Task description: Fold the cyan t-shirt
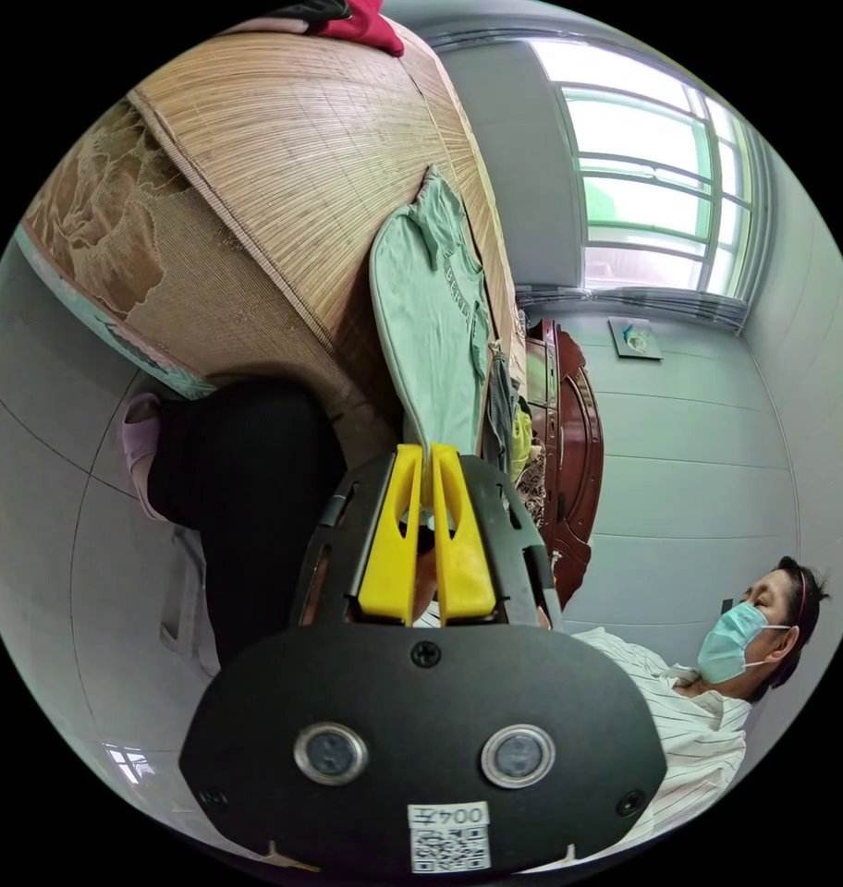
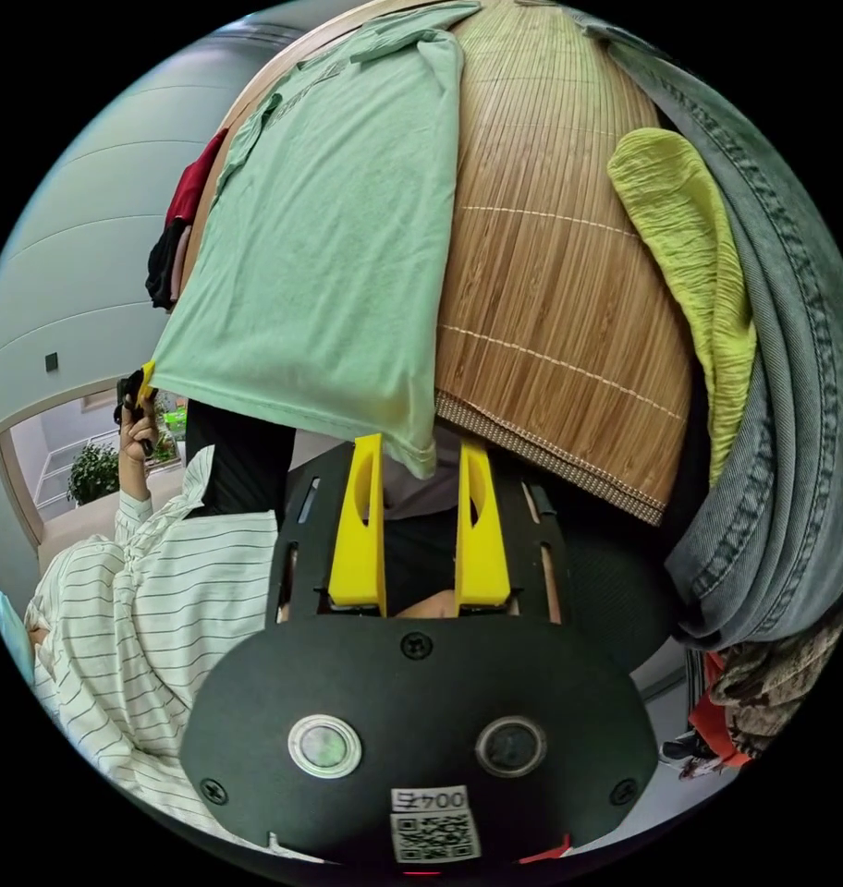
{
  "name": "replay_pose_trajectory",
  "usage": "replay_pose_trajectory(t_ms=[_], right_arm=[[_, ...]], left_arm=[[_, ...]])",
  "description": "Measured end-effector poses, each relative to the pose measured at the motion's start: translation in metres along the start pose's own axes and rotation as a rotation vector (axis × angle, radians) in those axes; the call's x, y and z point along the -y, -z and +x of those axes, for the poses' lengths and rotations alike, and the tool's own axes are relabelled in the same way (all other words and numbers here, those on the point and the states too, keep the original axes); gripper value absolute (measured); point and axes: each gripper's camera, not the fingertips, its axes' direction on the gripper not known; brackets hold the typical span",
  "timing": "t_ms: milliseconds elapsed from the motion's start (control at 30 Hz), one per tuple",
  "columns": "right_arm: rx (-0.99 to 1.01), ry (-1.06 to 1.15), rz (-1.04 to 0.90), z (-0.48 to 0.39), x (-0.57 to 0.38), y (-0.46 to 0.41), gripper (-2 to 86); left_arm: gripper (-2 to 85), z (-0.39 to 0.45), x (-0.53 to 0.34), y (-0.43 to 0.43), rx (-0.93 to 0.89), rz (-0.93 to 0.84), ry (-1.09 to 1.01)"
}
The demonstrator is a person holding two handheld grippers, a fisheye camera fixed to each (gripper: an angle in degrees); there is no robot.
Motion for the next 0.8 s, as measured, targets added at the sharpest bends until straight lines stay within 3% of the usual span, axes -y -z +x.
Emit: replay_pose_trajectory(t_ms=[800], right_arm=[[0.248, 0.070, -0.099, 0.109, 0.013, 0.012, 10.0]], left_arm=[[2.1, 0.018, 0.005, -0.015, 0.013, -0.010, 0.005]])
